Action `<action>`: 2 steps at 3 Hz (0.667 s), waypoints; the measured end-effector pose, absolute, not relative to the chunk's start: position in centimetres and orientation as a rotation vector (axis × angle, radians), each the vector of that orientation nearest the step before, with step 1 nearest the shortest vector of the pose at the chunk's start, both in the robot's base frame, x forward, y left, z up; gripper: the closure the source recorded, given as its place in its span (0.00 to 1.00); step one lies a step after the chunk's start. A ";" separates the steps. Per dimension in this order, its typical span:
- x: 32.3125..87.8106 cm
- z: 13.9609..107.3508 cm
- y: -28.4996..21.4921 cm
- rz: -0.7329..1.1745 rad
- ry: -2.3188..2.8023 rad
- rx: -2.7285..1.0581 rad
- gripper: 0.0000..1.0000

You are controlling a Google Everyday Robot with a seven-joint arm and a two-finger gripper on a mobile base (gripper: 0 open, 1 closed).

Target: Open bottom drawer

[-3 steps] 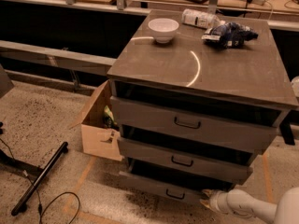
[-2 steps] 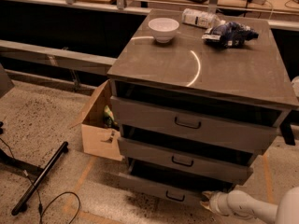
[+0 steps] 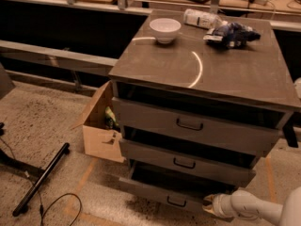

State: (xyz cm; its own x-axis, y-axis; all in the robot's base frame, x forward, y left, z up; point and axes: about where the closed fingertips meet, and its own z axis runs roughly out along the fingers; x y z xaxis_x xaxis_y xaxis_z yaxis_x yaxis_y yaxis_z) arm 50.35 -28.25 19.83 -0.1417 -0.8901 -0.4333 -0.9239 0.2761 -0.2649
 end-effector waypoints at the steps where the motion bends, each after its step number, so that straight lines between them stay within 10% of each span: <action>1: 50.3 19.8 -28.3 0.088 2.043 -1.626 0.36; 2: 49.6 21.9 -27.8 0.130 2.062 -1.636 0.13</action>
Offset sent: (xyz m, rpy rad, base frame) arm -0.0202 0.0106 0.0667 0.0269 0.1049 0.0153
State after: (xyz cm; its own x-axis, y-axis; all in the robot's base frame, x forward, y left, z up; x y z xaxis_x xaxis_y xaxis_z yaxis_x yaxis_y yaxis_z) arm 49.62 -27.80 21.90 -0.1522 -0.8865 -0.4371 -0.9343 0.2733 -0.2288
